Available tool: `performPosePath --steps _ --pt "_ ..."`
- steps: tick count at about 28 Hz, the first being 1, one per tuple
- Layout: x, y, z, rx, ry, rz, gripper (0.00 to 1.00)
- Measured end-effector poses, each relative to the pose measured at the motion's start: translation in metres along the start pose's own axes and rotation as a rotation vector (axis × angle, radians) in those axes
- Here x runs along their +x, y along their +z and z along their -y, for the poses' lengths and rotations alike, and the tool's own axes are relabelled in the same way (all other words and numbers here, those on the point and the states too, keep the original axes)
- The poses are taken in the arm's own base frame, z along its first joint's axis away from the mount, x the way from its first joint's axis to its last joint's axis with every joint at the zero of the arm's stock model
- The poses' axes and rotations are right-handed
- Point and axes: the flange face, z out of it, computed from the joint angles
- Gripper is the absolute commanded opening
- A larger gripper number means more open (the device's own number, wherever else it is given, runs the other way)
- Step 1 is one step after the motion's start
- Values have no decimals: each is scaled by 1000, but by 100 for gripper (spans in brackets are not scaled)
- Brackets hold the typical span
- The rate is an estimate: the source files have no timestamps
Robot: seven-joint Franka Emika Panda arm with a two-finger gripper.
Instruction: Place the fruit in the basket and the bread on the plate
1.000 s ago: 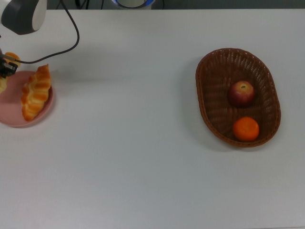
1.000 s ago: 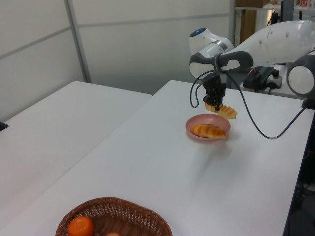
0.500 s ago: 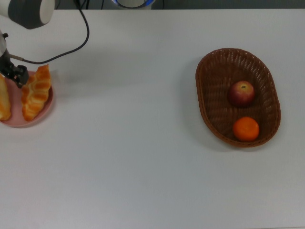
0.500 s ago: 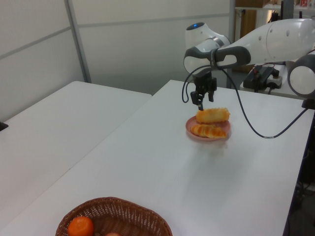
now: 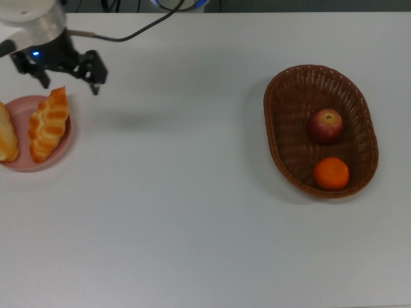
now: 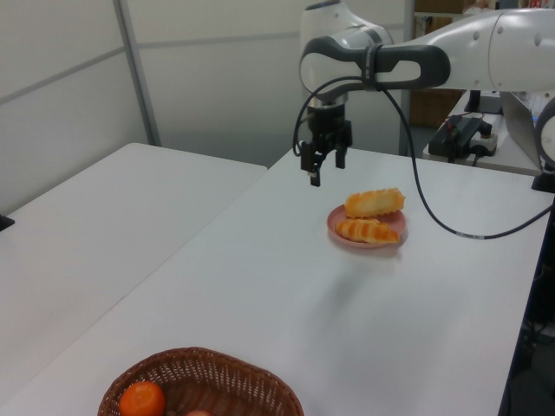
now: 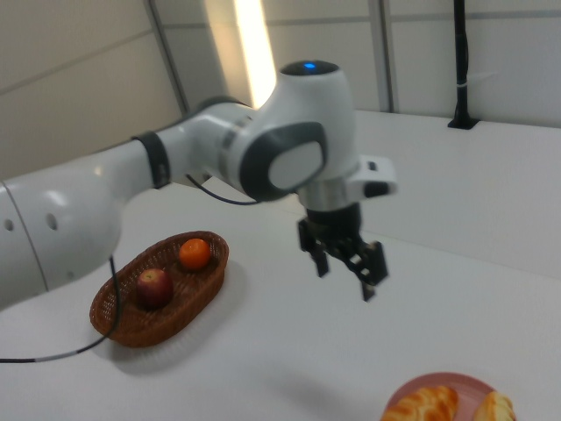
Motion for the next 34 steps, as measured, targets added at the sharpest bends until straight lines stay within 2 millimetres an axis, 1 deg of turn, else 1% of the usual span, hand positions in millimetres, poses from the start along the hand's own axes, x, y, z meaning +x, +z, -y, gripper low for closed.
performPosePath --steps 2,4,11,20,23,28,34 --pt "-5 -7 21 2 -28 20 100" --pt "-8 -9 30 3 -40 32 100" --pt "-10 -9 37 19 -49 46 100" --pt "-14 -23 61 26 -89 22 100" --pt "-14 -25 64 27 -95 19 100" --pt "-15 -27 63 26 -93 16 100" --pt "-19 -38 57 23 -84 -1 100"
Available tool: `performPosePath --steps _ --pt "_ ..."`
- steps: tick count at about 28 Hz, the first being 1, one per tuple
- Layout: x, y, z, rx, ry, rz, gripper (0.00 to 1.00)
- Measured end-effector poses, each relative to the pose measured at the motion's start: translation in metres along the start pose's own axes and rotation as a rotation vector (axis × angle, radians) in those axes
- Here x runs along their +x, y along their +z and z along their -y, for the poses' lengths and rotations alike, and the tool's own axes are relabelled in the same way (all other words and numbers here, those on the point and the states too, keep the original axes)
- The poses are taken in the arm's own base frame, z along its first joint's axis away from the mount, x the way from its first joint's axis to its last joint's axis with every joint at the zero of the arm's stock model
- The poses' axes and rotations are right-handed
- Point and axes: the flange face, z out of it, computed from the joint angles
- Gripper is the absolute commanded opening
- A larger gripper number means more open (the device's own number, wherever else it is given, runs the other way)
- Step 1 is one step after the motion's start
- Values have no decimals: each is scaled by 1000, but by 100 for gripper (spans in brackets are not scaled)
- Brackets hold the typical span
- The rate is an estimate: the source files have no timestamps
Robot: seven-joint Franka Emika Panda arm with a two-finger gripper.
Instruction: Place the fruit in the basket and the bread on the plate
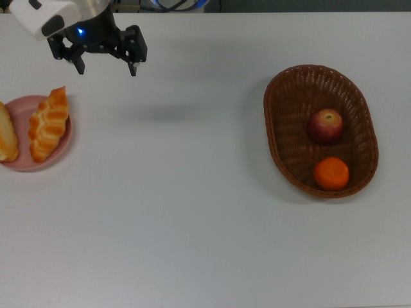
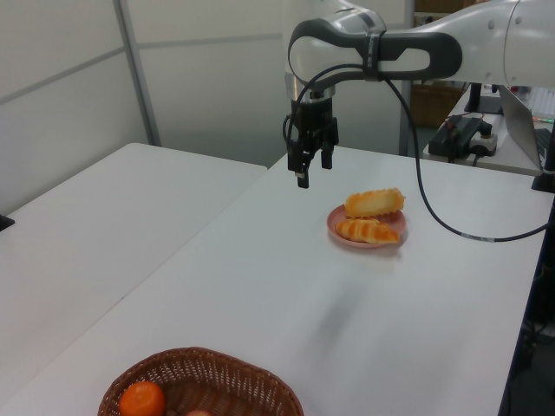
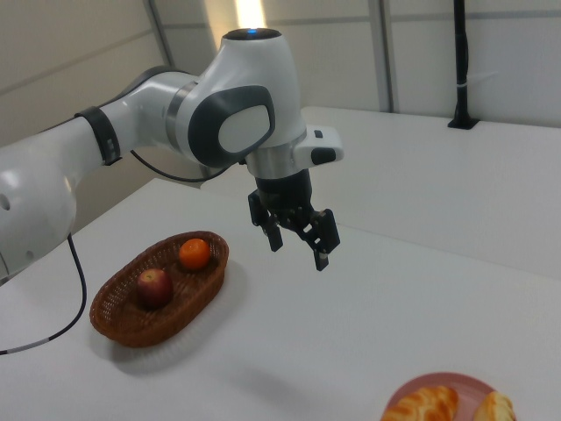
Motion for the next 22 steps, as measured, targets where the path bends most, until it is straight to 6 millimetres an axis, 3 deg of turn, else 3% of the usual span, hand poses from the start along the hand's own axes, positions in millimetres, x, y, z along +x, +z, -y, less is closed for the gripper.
performPosePath --steps 22 --pt "-6 -2 -4 1 8 19 100"
